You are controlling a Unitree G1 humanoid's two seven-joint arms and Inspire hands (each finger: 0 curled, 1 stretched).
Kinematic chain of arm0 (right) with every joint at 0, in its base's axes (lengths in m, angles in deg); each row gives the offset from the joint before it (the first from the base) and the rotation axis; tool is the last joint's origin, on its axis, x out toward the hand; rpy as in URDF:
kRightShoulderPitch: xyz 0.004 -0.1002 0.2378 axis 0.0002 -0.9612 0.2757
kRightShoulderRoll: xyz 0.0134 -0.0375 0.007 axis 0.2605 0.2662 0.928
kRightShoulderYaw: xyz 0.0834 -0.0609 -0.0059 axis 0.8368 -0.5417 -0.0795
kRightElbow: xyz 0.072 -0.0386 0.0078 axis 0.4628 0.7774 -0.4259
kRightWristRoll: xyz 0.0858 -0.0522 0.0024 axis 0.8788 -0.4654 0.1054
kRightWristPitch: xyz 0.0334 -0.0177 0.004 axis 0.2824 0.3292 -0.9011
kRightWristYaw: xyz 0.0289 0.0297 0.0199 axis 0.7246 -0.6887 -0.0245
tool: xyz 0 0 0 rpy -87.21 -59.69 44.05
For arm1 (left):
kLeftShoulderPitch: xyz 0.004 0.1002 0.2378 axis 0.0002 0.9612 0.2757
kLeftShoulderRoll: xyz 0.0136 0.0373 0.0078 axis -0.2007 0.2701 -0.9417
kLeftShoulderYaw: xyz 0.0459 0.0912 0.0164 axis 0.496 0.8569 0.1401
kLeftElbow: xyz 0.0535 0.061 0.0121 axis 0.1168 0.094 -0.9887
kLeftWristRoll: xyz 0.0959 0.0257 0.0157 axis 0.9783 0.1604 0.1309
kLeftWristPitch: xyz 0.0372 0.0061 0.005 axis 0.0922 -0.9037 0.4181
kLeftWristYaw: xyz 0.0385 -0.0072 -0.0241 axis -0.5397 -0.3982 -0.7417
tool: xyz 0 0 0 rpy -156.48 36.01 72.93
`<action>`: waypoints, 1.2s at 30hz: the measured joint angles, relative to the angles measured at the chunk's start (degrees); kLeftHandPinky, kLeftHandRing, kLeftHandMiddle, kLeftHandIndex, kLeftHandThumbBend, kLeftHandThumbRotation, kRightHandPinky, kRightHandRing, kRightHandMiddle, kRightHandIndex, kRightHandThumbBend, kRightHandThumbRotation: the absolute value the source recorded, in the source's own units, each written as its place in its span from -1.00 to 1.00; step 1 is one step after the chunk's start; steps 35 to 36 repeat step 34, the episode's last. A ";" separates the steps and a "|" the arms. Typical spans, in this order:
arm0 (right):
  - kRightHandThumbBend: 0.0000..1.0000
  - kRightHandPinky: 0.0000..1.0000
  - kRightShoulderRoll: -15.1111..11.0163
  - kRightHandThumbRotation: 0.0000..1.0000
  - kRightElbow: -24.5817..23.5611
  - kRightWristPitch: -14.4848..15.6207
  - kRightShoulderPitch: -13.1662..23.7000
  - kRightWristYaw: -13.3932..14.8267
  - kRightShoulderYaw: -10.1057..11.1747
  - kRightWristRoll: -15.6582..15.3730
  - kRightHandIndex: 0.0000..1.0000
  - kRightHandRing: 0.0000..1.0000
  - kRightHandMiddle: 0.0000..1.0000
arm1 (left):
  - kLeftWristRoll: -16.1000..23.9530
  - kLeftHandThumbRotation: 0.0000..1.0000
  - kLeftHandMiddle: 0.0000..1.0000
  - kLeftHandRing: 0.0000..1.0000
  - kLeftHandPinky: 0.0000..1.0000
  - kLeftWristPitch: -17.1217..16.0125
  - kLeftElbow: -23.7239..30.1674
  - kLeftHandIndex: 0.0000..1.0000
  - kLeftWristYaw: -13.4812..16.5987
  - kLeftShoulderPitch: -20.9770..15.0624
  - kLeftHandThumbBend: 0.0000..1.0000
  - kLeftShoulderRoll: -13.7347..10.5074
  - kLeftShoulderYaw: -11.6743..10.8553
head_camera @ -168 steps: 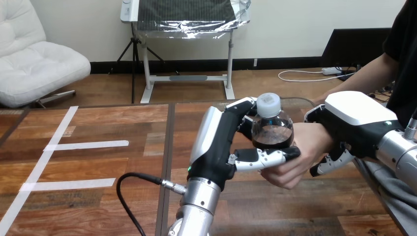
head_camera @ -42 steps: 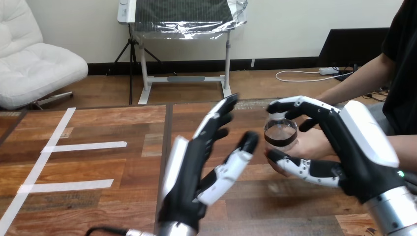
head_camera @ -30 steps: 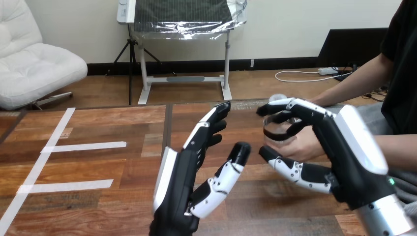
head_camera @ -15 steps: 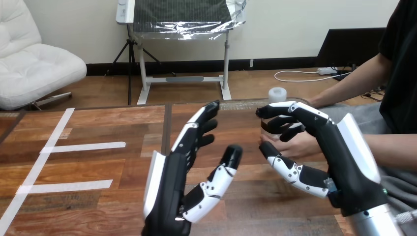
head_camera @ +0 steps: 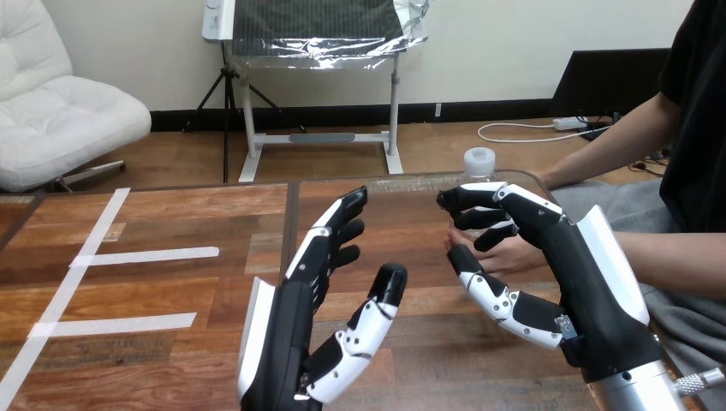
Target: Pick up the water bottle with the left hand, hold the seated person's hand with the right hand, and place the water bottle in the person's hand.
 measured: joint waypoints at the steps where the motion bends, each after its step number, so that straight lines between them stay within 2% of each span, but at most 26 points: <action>1: -0.47 0.06 0.02 -0.79 0.02 -0.10 0.00 0.00 0.00 0.06 0.37 0.32 0.43 | 0.01 0.11 0.79 0.72 0.60 -0.07 0.00 0.73 0.06 0.12 -0.23 -0.06 -0.03; 12: -0.45 0.05 0.41 -0.78 0.36 -0.74 0.00 -0.02 -0.19 0.63 0.36 0.30 0.41 | 0.00 0.12 0.79 0.73 0.59 -0.11 0.01 0.73 0.13 1.00 -0.21 -0.40 -0.43; 19: -0.43 0.02 1.21 -0.84 0.73 -0.80 0.00 -0.11 -0.22 1.04 0.34 0.28 0.39 | -0.01 0.11 0.79 0.73 0.59 -0.11 0.02 0.73 0.13 1.28 -0.19 -0.46 -1.00; 36: -0.37 -0.01 1.22 -0.99 0.90 -0.81 0.00 -0.53 -0.27 1.21 0.32 0.25 0.37 | -0.39 0.06 0.76 0.71 0.58 -0.12 0.16 0.71 0.09 1.41 -0.16 -0.46 -1.27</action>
